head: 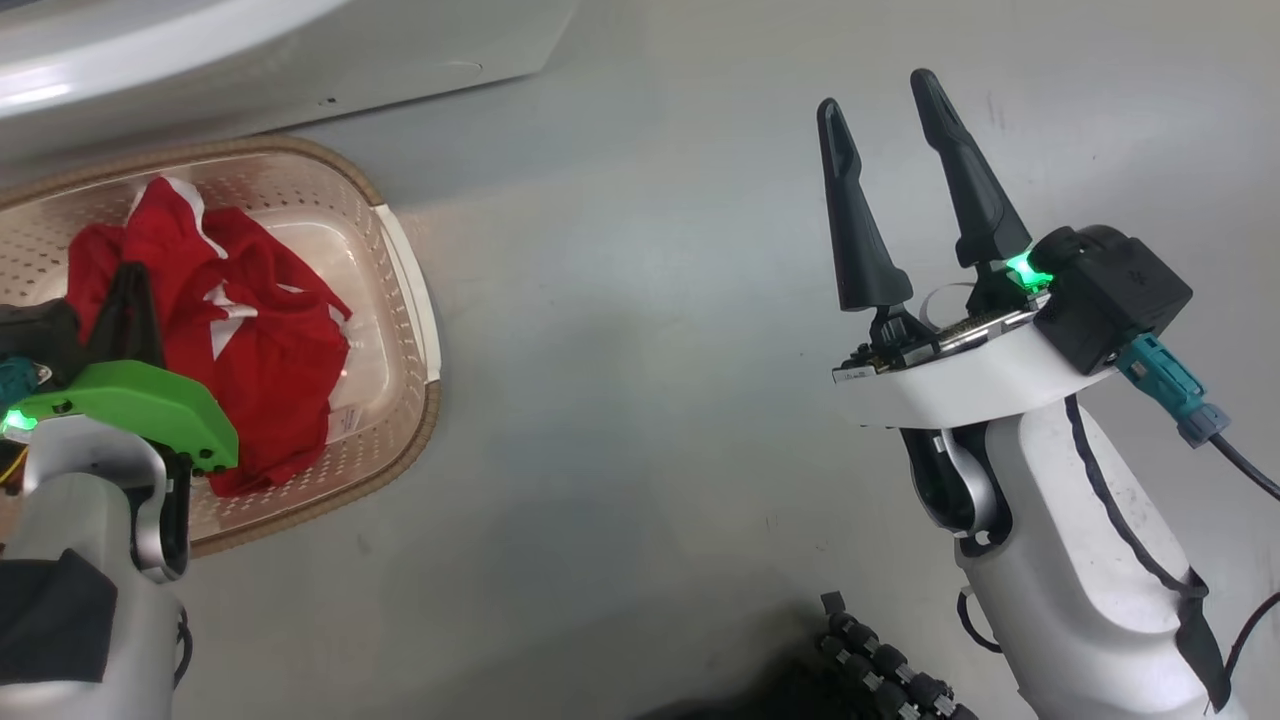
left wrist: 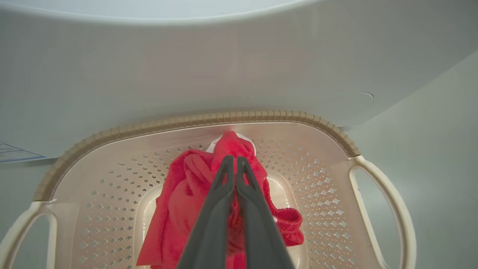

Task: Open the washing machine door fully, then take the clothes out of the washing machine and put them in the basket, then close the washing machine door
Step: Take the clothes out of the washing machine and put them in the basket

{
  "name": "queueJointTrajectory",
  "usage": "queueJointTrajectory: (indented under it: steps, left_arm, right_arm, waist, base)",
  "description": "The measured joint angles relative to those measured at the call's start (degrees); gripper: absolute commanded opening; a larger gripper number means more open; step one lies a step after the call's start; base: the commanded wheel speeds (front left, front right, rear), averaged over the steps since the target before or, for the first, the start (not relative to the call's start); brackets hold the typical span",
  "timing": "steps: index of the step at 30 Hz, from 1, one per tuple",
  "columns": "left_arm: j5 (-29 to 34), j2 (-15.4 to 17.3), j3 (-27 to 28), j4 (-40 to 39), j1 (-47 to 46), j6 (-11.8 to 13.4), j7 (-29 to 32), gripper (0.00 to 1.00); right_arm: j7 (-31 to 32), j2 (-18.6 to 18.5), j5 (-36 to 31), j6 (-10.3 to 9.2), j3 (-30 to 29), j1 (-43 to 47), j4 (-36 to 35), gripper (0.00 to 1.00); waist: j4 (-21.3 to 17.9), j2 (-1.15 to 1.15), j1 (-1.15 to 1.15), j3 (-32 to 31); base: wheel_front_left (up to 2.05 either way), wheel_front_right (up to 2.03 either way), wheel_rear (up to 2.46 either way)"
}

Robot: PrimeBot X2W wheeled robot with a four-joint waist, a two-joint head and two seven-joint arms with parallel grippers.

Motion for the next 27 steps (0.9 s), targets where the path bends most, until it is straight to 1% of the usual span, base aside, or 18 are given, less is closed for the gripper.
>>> queueJointTrajectory:
  steps: [3,5,12,15,18,19,20,21,22,23,27]
  left_arm:
    - [0.0,0.3,0.4,2.1,-1.1,0.0,-0.5,0.0]
    - [0.0,0.5,0.5,4.0,-1.6,-0.3,-1.0,0.0]
    - [-0.2,0.5,0.5,8.5,-3.0,-0.8,-1.9,0.0]
    - [-0.5,0.4,0.5,10.0,-4.1,-1.3,-2.4,0.0]
    - [-0.8,-0.2,0.0,12.2,-4.7,-2.4,-2.4,0.0]
    - [-1.2,-0.6,0.0,12.8,-4.7,-2.6,-2.4,0.07]
    - [-1.5,-1.0,0.0,13.4,-4.7,-2.7,-2.4,0.34]
    - [-1.6,-1.4,-0.2,14.0,-4.8,-2.8,-2.4,0.57]
    - [-1.6,-1.8,-0.2,14.4,-4.8,-2.8,-2.6,0.91]
    - [-1.6,-2.0,-0.4,14.7,-4.8,-2.8,-3.2,1.0]
    - [-1.6,-3.2,-1.1,15.6,-5.3,-3.3,-6.2,1.0]
  right_arm:
    - [0.0,0.0,0.1,-0.04,0.1,-0.7,-0.4,1.0]
    - [0.0,0.0,0.1,-0.41,0.1,-1.0,-0.4,1.0]
    - [0.0,0.0,0.2,-0.75,0.2,-1.2,-0.4,1.0]
    - [0.0,0.0,0.2,-0.92,0.2,-1.2,-0.3,1.0]
    - [0.0,0.0,0.2,-0.92,0.2,-1.2,0.2,1.0]
    - [0.0,0.0,0.2,-0.91,0.2,-1.2,0.5,1.0]
    - [0.0,0.0,0.2,-0.91,0.1,-1.2,0.7,1.0]
    - [0.0,0.0,0.2,-0.91,0.0,-1.2,1.1,1.0]
    - [0.0,0.0,0.1,-0.9,-0.1,-1.2,1.3,1.0]
    - [0.0,0.0,0.0,-0.9,-0.3,-1.2,1.5,1.0]
    - [0.0,0.0,-0.5,-0.9,-1.6,-1.2,2.6,1.0]
  waist:
    - [-0.6,0.0,0.0,1.7]
    - [-1.0,0.0,0.0,2.5]
    - [-1.9,0.0,0.0,3.6]
    - [-1.8,0.0,0.0,3.5]
    - [-1.6,0.0,0.0,3.1]
    - [-1.5,0.0,0.0,2.9]
    - [-1.4,0.0,0.0,2.6]
    - [-1.2,0.0,0.0,2.3]
    - [-1.1,0.0,0.0,2.0]
    - [-0.9,0.0,0.0,1.7]
    - [0.1,0.0,0.0,-0.2]
  base:
    - [0.0,0.0,0.0]
    - [0.0,0.0,0.0]
    - [0.0,0.0,0.0]
    - [0.0,0.0,0.0]
    - [0.0,0.0,0.0]
    - [0.0,0.0,0.0]
    - [0.0,0.0,0.0]
    - [0.0,0.0,0.0]
    - [0.0,0.0,0.0]
    - [0.0,0.0,0.0]
    - [0.0,0.0,0.0]
